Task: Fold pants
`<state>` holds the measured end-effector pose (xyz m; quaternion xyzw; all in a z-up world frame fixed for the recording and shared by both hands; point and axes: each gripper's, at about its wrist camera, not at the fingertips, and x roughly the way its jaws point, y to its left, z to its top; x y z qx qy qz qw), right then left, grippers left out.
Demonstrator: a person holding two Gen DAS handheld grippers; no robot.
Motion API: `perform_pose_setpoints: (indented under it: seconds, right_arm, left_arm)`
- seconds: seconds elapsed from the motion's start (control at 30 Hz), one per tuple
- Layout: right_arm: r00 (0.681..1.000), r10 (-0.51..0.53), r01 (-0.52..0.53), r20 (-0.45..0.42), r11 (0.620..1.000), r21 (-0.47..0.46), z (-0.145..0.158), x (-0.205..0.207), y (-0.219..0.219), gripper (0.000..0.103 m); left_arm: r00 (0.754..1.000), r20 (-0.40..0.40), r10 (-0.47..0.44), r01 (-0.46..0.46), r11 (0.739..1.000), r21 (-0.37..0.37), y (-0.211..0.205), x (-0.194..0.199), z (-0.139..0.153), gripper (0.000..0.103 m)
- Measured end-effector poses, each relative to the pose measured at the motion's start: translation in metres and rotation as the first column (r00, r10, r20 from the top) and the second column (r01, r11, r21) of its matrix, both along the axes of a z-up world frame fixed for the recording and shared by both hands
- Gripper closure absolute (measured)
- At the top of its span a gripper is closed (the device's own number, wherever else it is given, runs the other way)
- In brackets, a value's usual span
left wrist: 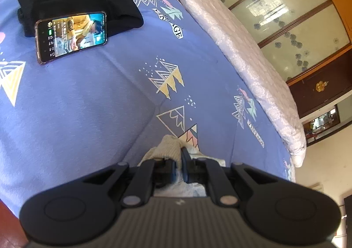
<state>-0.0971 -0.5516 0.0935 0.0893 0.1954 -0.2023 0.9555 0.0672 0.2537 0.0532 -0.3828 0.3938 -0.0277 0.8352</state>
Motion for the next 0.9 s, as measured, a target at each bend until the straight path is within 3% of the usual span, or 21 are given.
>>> perform_pose_setpoints:
  seconds: [0.03, 0.1, 0.17, 0.23, 0.27, 0.3, 0.37, 0.4, 0.43, 0.5, 0.6, 0.63, 0.67, 0.7, 0.77, 0.9]
  right_arm:
    - [0.999, -0.043, 0.042, 0.028, 0.998, 0.038, -0.002, -0.021, -0.006, 0.101]
    - [0.993, -0.111, 0.114, -0.031, 0.989, 0.097, -0.020, -0.048, -0.018, 0.098]
    - [0.982, -0.152, 0.169, -0.110, 0.972, 0.166, -0.036, -0.059, -0.026, 0.095]
    - [0.986, -0.140, 0.159, -0.094, 0.959, 0.234, -0.038, -0.057, -0.025, 0.093]
    - [0.991, -0.105, 0.123, -0.081, 0.959, 0.255, -0.035, -0.046, -0.020, 0.083]
    - [0.995, -0.062, 0.080, -0.076, 0.962, 0.260, -0.032, -0.032, -0.012, 0.066]
    - [0.993, 0.074, -0.045, -0.089, 0.956, 0.290, -0.026, 0.009, 0.012, 0.048]
    - [0.984, 0.153, -0.109, -0.094, 0.924, 0.366, -0.027, 0.032, 0.023, 0.048]
    - [0.970, 0.230, -0.164, -0.083, 0.862, 0.480, -0.032, 0.056, 0.034, 0.048]
    - [0.949, 0.309, -0.209, -0.061, 0.763, 0.612, -0.044, 0.095, 0.057, 0.049]
    - [0.938, 0.323, -0.148, -0.123, 0.697, 0.702, -0.068, 0.148, 0.087, 0.049]
    - [0.940, 0.312, -0.123, -0.136, 0.685, 0.718, -0.076, 0.162, 0.091, 0.050]
    - [0.942, 0.300, -0.099, -0.152, 0.681, 0.726, -0.083, 0.173, 0.094, 0.069]
    - [0.943, 0.285, -0.072, -0.175, 0.683, 0.727, -0.088, 0.180, 0.097, 0.098]
    - [0.951, 0.261, -0.063, -0.167, 0.690, 0.722, -0.083, 0.173, 0.101, 0.100]
    - [0.946, 0.324, -0.244, -0.005, 0.721, 0.649, -0.038, 0.107, 0.100, 0.100]
  left_arm:
    - [1.000, -0.005, -0.001, 0.001, 1.000, 0.001, 0.000, -0.002, -0.002, 0.097]
    - [1.000, -0.029, -0.006, 0.006, 1.000, 0.006, 0.001, -0.004, -0.009, 0.097]
    - [0.999, -0.054, -0.002, 0.002, 1.000, 0.003, 0.002, -0.004, -0.015, 0.097]
    - [0.998, -0.057, 0.005, -0.006, 1.000, -0.017, 0.005, -0.005, -0.017, 0.097]
    - [0.999, -0.049, 0.008, -0.009, 1.000, -0.024, 0.005, -0.005, -0.015, 0.097]
    - [0.999, -0.038, 0.008, -0.009, 1.000, -0.024, 0.004, -0.006, -0.012, 0.097]
    - [1.000, -0.019, 0.005, -0.006, 1.000, -0.021, 0.002, -0.008, -0.007, 0.097]
    - [1.000, -0.009, 0.004, -0.004, 1.000, -0.019, 0.001, -0.009, -0.004, 0.097]
    - [1.000, -0.003, 0.004, -0.004, 1.000, -0.019, 0.001, -0.011, -0.003, 0.097]
    - [1.000, 0.002, 0.004, -0.004, 1.000, -0.024, 0.000, -0.012, -0.001, 0.097]
    - [1.000, -0.010, 0.003, -0.003, 1.000, -0.023, -0.001, -0.012, -0.004, 0.097]
    - [1.000, -0.014, 0.002, -0.003, 1.000, -0.025, 0.000, -0.013, -0.005, 0.097]
    - [1.000, -0.017, 0.002, -0.002, 1.000, -0.029, 0.001, -0.012, -0.006, 0.097]
    - [1.000, -0.017, 0.001, -0.001, 0.999, -0.034, 0.002, -0.013, -0.006, 0.097]
    - [1.000, -0.012, -0.004, 0.003, 0.999, -0.042, 0.004, -0.013, -0.007, 0.097]
    - [1.000, -0.010, -0.020, 0.019, 0.999, -0.045, 0.003, -0.012, -0.010, 0.097]
